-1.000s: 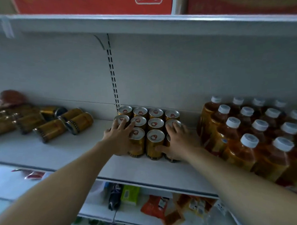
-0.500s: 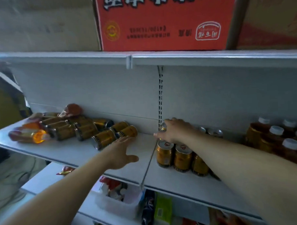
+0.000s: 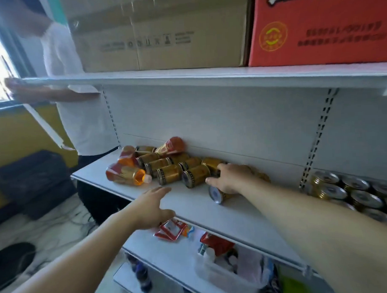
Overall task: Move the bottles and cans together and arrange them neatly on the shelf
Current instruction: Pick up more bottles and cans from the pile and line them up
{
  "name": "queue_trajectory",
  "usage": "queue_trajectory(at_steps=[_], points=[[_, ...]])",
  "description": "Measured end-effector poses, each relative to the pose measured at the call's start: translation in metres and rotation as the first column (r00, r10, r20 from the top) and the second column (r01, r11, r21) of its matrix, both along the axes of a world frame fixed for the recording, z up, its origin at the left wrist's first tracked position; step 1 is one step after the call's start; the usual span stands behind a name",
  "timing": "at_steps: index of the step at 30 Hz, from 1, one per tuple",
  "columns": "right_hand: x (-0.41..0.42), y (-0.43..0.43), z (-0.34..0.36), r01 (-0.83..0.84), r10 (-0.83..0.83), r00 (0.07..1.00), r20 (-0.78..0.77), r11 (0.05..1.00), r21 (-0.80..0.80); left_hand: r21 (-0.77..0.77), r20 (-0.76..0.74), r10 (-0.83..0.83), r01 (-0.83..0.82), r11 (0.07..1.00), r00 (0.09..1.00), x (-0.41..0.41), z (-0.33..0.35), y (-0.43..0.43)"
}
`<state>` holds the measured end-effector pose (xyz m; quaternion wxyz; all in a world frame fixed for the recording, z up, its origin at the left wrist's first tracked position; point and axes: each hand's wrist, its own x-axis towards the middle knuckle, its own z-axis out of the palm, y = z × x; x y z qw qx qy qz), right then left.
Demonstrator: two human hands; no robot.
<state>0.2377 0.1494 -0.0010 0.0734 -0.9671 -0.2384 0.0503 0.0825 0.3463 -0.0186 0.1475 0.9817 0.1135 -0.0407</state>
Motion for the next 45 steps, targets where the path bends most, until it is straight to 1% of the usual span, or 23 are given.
queue_trajectory(at_steps=[4, 9, 12, 14, 17, 19, 22, 23, 25, 27, 29, 32, 34, 35, 37, 38, 39, 41, 42, 43, 44, 45], points=[[0.024, 0.037, -0.009, -0.012, 0.013, 0.999, -0.039, 1.000, 0.023, 0.021, 0.006, -0.032, 0.032, 0.999, 0.999, 0.023, -0.015, 0.028], [0.068, 0.080, -0.027, -0.023, 0.024, 0.999, -0.041, 0.999, 0.032, 0.118, -0.038, -0.079, 0.083, 0.990, 0.996, 0.065, -0.042, 0.052], [0.089, 0.101, -0.045, -0.016, 0.016, 0.999, -0.035, 1.000, -0.003, 0.187, -0.039, -0.102, 0.108, 0.976, 0.994, 0.092, -0.056, 0.069], [0.098, 0.111, -0.056, 0.038, -0.039, 0.997, -0.067, 0.999, -0.015, 0.223, -0.017, -0.105, 0.106, 0.969, 0.994, 0.111, -0.060, 0.082], [0.102, 0.124, -0.069, 0.125, -0.124, 0.979, -0.161, 0.992, 0.001, 0.266, 0.042, -0.100, 0.085, 0.960, 0.994, 0.137, -0.062, 0.100], [0.098, 0.132, -0.078, 0.186, -0.176, 0.964, -0.197, 0.982, 0.035, 0.284, 0.074, -0.108, 0.083, 0.955, 0.991, 0.152, -0.064, 0.107], [0.093, 0.139, -0.082, 0.267, -0.242, 0.947, -0.210, 0.958, 0.100, 0.313, 0.071, -0.122, 0.094, 0.945, 0.990, 0.173, -0.071, 0.111], [0.090, 0.139, -0.082, 0.285, -0.254, 0.943, -0.213, 0.949, 0.131, 0.307, 0.075, -0.120, 0.091, 0.947, 0.990, 0.177, -0.074, 0.112], [0.078, 0.140, -0.081, 0.312, -0.272, 0.941, -0.202, 0.928, 0.204, 0.242, 0.107, -0.110, 0.082, 0.967, 0.988, 0.181, -0.081, 0.113], [0.059, 0.143, -0.084, 0.328, -0.298, 0.943, -0.148, 0.910, 0.253, 0.153, 0.143, -0.110, 0.088, 0.984, 0.984, 0.178, -0.087, 0.115], [0.037, 0.145, -0.090, 0.324, -0.319, 0.945, -0.072, 0.878, 0.351, 0.102, 0.200, -0.146, 0.127, 0.987, 0.969, 0.173, -0.093, 0.119], [0.003, 0.149, -0.096, 0.299, -0.390, 0.920, 0.048, 0.773, 0.559, 0.044, 0.288, -0.208, 0.204, 0.978, 0.935, 0.168, -0.098, 0.126], [-0.018, 0.153, -0.099, 0.291, -0.472, 0.873, 0.122, 0.706, 0.646, 0.019, 0.313, -0.259, 0.266, 0.964, 0.914, 0.166, -0.100, 0.132], [-0.027, 0.155, -0.099, 0.306, -0.511, 0.849, 0.132, 0.680, 0.666, 0.029, 0.321, -0.296, 0.303, 0.953, 0.900, 0.164, -0.101, 0.134], [-0.045, 0.156, -0.097, 0.360, -0.567, 0.813, 0.132, 0.667, 0.652, 0.059, 0.322, -0.369, 0.370, 0.927, 0.872, 0.159, -0.102, 0.136], [-0.052, 0.155, -0.095, 0.399, -0.589, 0.800, 0.117, 0.666, 0.630, 0.048, 0.312, -0.388, 0.393, 0.918, 0.867, 0.158, -0.102, 0.137], [-0.058, 0.153, -0.093, 0.446, -0.605, 0.791, 0.086, 0.668, 0.595, 0.021, 0.299, -0.395, 0.408, 0.913, 0.869, 0.157, -0.100, 0.137], [-0.068, 0.147, -0.087, 0.536, -0.624, 0.780, 0.036, 0.697, 0.476, -0.033, 0.265, -0.399, 0.421, 0.906, 0.878, 0.160, -0.094, 0.139], [-0.074, 0.145, -0.084, 0.568, -0.642, 0.767, 0.017, 0.690, 0.449, -0.056, 0.240, -0.406, 0.430, 0.901, 0.882, 0.162, -0.090, 0.140], [-0.080, 0.142, -0.081, 0.599, -0.680, 0.733, -0.019, 0.632, 0.491, -0.090, 0.221, -0.415, 0.442, 0.892, 0.883, 0.164, -0.084, 0.141], [-0.086, 0.137, -0.078, 0.628, -0.727, 0.679, -0.102, 0.503, 0.593, -0.148, 0.223, -0.411, 0.447, 0.882, 0.884, 0.164, -0.079, 0.141], [-0.092, 0.131, -0.074, 0.635, -0.748, 0.617, -0.245, 0.289, 0.716, -0.243, 0.251, -0.382, 0.440, 0.865, 0.890, 0.161, -0.075, 0.140]])
